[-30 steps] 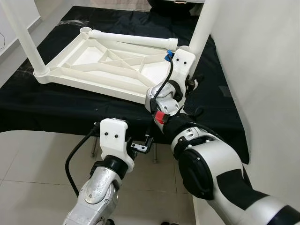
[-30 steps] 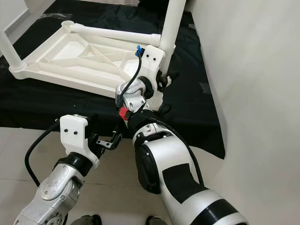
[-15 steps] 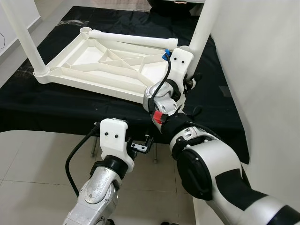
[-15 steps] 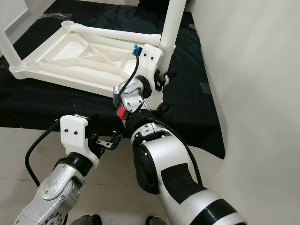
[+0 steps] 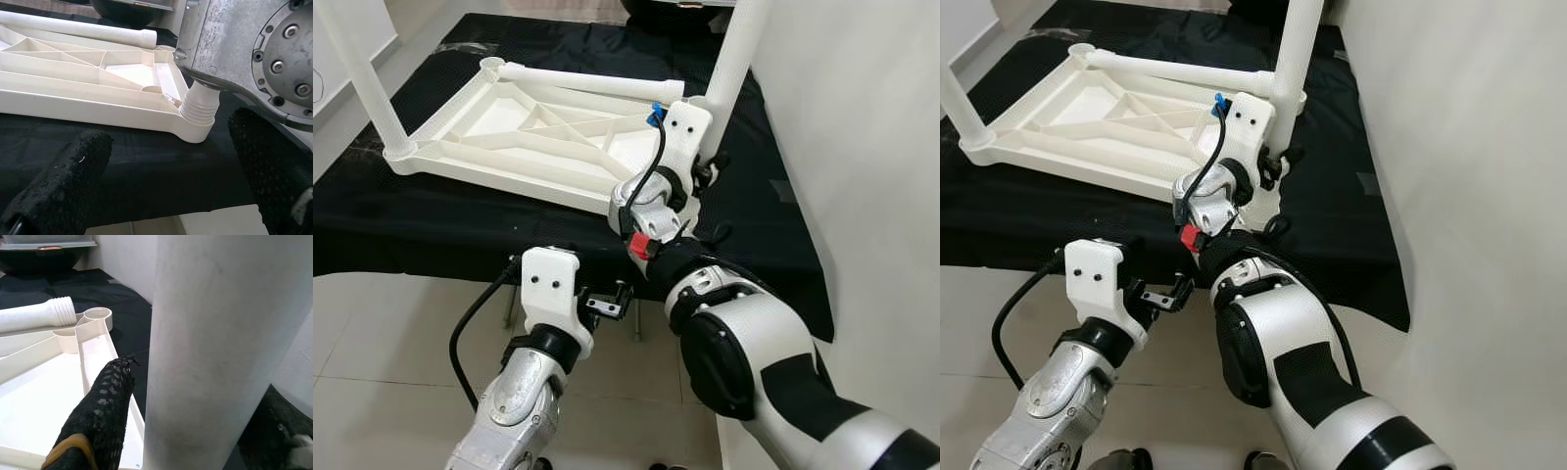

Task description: Building children table

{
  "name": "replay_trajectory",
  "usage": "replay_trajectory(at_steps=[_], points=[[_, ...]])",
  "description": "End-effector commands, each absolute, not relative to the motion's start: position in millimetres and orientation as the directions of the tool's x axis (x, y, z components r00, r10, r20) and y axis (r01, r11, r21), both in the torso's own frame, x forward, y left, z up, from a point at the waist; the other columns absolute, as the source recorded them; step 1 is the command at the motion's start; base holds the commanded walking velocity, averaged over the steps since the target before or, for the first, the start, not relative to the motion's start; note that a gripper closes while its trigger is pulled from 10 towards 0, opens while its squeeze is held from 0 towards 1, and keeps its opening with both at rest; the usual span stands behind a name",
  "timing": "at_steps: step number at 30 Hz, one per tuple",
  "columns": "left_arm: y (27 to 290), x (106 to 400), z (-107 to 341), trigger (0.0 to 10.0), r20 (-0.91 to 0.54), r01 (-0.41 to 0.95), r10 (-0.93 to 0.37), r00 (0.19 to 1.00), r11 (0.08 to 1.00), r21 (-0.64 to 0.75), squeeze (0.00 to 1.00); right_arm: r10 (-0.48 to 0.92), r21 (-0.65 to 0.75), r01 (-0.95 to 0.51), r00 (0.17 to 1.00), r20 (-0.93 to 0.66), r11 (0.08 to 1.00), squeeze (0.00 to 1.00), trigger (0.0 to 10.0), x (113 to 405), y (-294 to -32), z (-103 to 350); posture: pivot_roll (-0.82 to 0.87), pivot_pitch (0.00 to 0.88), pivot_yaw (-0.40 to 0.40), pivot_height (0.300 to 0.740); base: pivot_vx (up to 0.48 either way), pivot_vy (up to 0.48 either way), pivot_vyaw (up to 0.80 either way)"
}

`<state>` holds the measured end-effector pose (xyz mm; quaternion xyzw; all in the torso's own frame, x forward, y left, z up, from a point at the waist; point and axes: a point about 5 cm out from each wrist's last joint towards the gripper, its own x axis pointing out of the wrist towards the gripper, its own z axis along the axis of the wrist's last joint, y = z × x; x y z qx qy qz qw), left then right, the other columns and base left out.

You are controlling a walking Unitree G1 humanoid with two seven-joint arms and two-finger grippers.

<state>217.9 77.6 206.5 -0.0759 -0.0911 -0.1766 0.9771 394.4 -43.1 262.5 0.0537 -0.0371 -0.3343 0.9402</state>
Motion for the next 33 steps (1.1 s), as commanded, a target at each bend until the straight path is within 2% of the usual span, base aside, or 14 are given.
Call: replay_trajectory(at_steps=[1,16,17,18,33], points=[[76.0,217.7,202.7,10.0,0.191,0.359,-0.332,0.924,0.925,-0.125,0.00,-0.626,0.119,0.619,0.779,0.030,0.776,0.00,10.0,393.6,-39.6,262.4,0.11,0.184,-0.092,0.740,0.000,0.000,0.00],[76.1,217.9,201.7,10.0,0.191,0.360,-0.334,0.923,0.925,-0.122,0.00,-0.626,0.121,0.619,0.779,0.030,0.776,0.00,10.0,393.3,-39.4,261.4,0.11,0.181,-0.090,0.740,0.000,0.000,0.00],[76.1,217.9,201.7,10.0,0.190,0.360,-0.334,0.923,0.925,-0.122,0.00,-0.625,0.121,0.618,0.780,0.031,0.777,0.23,10.0,393.2,-39.5,260.9,0.11,0.181,-0.090,0.740,0.000,0.000,0.00],[76.2,217.9,201.7,10.0,0.190,0.360,-0.334,0.923,0.925,-0.122,0.00,-0.625,0.123,0.618,0.780,0.027,0.777,1.00,10.0,393.2,-39.7,259.9,0.11,0.184,-0.090,0.740,0.000,0.000,0.00],[77.0,217.8,201.7,10.0,0.189,0.358,-0.332,0.924,0.926,-0.123,0.00,-0.631,0.125,0.624,0.775,0.024,0.771,1.00,10.0,393.3,-40.9,259.9,0.11,0.189,-0.089,0.740,0.000,0.000,0.00]])
